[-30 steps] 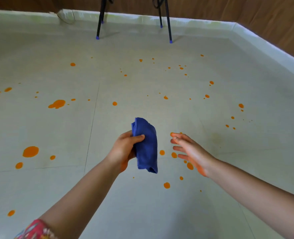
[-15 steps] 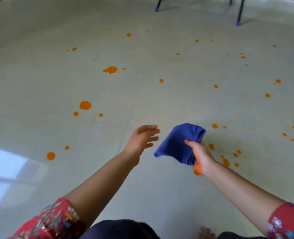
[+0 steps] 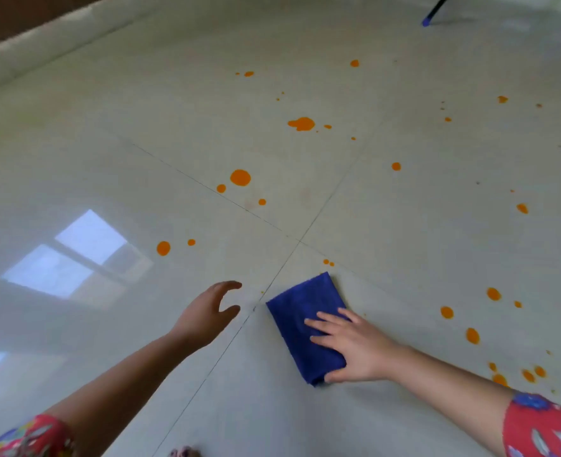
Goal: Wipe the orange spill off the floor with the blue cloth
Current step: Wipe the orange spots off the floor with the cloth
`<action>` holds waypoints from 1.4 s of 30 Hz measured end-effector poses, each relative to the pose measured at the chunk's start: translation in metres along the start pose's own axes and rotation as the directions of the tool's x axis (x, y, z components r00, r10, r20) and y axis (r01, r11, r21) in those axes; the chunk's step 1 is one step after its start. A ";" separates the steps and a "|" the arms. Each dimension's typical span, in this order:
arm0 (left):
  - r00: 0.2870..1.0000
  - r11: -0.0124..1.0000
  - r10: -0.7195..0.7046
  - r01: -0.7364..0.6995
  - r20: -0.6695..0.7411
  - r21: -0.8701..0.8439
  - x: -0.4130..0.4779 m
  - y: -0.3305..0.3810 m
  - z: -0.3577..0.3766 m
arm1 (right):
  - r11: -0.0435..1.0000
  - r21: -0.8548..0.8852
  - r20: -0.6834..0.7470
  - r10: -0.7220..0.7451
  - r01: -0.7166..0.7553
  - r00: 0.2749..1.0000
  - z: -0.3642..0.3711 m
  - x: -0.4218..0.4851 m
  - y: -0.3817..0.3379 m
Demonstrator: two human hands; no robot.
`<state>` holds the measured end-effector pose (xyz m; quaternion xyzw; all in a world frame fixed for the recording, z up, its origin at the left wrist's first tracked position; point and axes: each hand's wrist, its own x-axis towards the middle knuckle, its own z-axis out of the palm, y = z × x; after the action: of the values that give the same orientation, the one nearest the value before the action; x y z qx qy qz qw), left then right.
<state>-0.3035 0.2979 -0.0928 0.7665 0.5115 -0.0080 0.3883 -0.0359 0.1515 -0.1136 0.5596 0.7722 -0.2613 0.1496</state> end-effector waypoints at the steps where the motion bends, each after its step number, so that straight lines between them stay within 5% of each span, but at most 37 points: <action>1: 1.000 1.000 0.002 -0.002 -0.022 0.020 0.004 -0.008 0.001 | 0.999 0.027 0.005 0.036 -0.036 0.999 -0.007 0.000 0.008; 6: 0.986 0.989 0.001 0.024 -0.168 0.146 0.025 -0.048 0.013 | 0.988 0.056 -0.069 0.146 -0.142 0.987 -0.037 0.023 0.030; 10: 0.965 0.990 -0.031 0.066 -0.262 0.123 0.030 -0.062 0.024 | 0.984 0.029 -0.104 0.178 -0.176 0.979 0.011 0.050 -0.005; 16: 0.937 0.982 0.068 -0.003 -0.343 0.188 0.043 -0.085 0.026 | 0.892 0.263 -0.348 0.443 -0.367 0.826 0.022 0.115 -0.046; 18: 0.930 0.975 0.116 -0.039 -0.350 0.220 0.052 -0.087 0.025 | 0.916 0.277 -0.413 0.387 -0.291 0.824 0.015 0.137 -0.062; 23: 0.904 0.972 0.129 -0.033 -0.407 0.233 0.059 -0.097 0.020 | 0.997 -0.045 -0.424 -0.078 0.065 0.902 0.063 0.094 -0.068; 25: 0.909 0.971 0.124 -0.028 -0.398 0.239 0.056 -0.104 0.021 | 0.998 -0.068 -0.471 -0.022 -0.012 0.882 0.066 0.086 -0.041; 30: 0.897 0.981 0.066 0.022 -0.436 0.193 0.050 -0.114 0.028 | 0.894 0.216 -0.477 0.447 -0.393 0.756 0.018 0.148 -0.027; 32: 0.883 0.985 0.028 0.054 -0.468 0.161 0.049 -0.118 0.025 | 0.933 0.175 -0.503 0.359 -0.314 0.786 0.010 0.173 -0.051; 34: 0.862 0.984 -0.002 0.091 -0.507 0.151 0.050 -0.127 0.015 | 0.995 -0.022 -0.493 0.073 -0.096 0.867 0.022 0.173 -0.071; 37: 0.831 0.974 -0.056 0.166 -0.554 0.151 0.055 -0.147 -0.005 | 0.970 -0.195 -0.429 -0.216 0.143 0.877 0.027 0.151 -0.048; 42: 0.763 0.939 -0.239 0.339 -0.600 0.057 0.070 -0.169 -0.023 | 0.983 -0.049 -0.544 0.120 -0.174 0.830 -0.011 0.196 0.002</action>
<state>-0.4124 0.3958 -0.2046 0.6720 0.7156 0.1265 0.1424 -0.0980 0.3126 -0.2076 0.6603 0.7493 -0.0435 -0.0268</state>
